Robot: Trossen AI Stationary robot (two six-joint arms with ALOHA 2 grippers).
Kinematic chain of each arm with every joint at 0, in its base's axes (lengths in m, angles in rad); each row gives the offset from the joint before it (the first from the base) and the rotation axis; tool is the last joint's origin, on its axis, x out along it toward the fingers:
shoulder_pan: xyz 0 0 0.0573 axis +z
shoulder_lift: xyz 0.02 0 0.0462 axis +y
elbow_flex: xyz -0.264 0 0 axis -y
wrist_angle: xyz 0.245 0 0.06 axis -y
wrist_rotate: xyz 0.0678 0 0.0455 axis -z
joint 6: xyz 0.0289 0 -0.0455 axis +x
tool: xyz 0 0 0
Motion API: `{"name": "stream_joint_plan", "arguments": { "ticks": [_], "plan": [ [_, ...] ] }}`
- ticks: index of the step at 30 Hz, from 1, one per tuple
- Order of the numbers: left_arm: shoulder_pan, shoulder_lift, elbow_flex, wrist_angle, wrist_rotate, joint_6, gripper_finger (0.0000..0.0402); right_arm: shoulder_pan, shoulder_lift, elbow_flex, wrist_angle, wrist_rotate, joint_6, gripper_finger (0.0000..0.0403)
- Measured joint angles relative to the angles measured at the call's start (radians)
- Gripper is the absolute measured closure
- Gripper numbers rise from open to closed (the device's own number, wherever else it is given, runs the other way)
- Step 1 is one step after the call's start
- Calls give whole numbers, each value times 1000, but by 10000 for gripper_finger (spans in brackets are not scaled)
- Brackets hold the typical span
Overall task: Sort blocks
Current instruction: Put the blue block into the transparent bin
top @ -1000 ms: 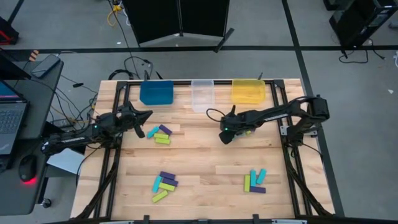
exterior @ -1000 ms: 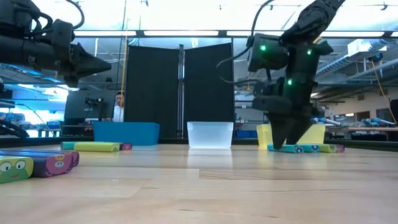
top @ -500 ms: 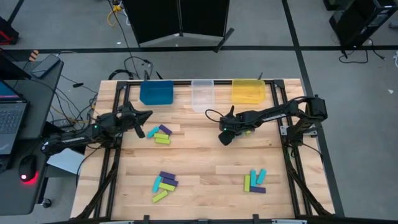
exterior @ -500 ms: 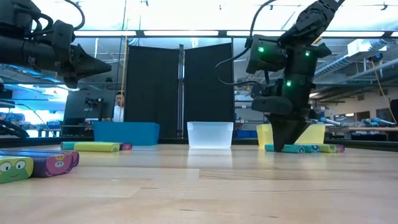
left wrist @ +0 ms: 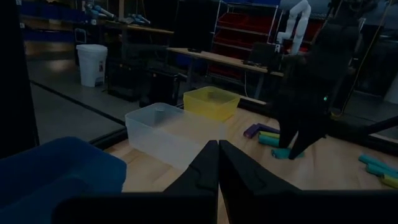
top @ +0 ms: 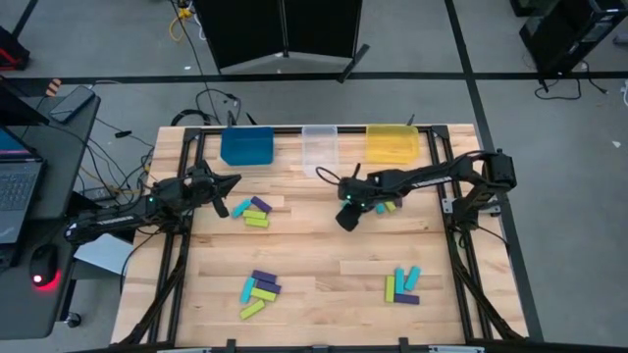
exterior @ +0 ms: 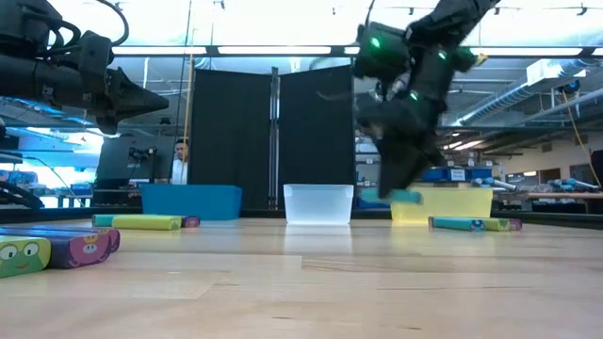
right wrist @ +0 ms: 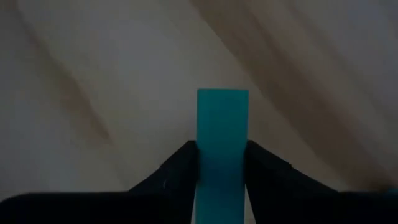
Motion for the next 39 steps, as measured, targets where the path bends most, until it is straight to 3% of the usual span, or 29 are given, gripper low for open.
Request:
{"name": "stream_joint_plan", "arguments": {
  "ticks": [12,25,34,39],
  "plan": [
    [0,0,0,2,0,-1,385,-151,39,389,-134,26,-430,282],
    [-1,0,0,4,0,-2,385,-350,400,842,-372,11,-1002,282],
    [-1,0,0,4,-1,-1,385,-464,593,983,-409,-26,-1240,282],
    [-1,0,0,7,-1,-2,385,-491,663,1018,-403,-62,-1273,282]
  ]
}}
